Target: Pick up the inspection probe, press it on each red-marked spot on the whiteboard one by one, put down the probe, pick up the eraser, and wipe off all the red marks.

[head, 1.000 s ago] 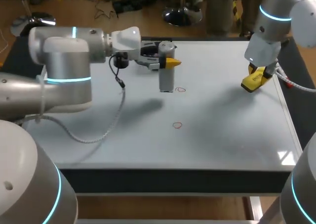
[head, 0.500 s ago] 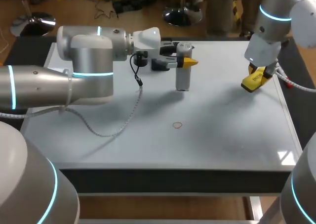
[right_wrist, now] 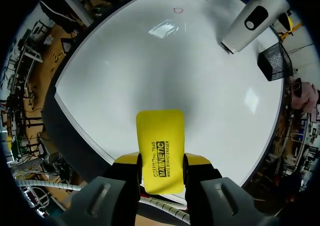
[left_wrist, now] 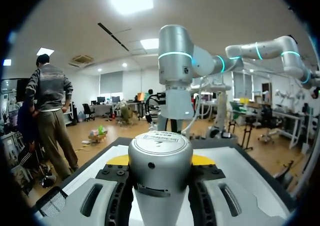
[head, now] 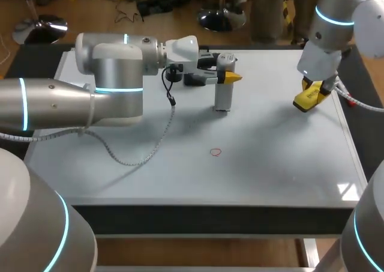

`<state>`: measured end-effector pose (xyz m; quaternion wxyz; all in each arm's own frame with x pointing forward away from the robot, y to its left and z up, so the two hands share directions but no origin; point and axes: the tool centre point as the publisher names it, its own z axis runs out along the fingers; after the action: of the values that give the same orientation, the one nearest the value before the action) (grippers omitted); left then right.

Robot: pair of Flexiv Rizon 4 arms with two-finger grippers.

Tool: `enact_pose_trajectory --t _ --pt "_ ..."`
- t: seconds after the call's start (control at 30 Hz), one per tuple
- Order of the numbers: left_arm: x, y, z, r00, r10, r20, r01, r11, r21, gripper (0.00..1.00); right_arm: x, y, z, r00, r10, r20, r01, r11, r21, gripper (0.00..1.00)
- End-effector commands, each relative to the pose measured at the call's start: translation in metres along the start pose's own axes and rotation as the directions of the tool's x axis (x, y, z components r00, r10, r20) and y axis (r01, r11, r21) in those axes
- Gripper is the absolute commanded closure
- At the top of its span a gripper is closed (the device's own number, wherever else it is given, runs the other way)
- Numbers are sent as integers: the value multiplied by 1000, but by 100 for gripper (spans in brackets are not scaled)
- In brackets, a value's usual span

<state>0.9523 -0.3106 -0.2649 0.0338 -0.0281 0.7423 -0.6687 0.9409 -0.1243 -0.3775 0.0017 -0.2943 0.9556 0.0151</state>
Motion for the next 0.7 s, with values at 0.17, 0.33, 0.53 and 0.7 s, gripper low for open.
enact_pose_trajectory --t 0.17,0.33,0.53,0.7 --pt "-3 9 -1 1000 -7 -8 7 1000 0 100 0 -1 0 1000 -1 -3 1 1000 2 100" --pt "-4 11 -2 1000 -10 -16 10 1000 2 100 0 -1 0 1000 -1 -3 1 1000 2 100" --pt "-5 13 -2 1000 -12 -19 12 1000 1 100 0 -1 0 1000 -1 -3 1 1000 2 100" --pt "-6 13 -3 1000 -16 -19 16 1000 0 100 0 -1 0 1000 -1 -3 1 1000 2 100"
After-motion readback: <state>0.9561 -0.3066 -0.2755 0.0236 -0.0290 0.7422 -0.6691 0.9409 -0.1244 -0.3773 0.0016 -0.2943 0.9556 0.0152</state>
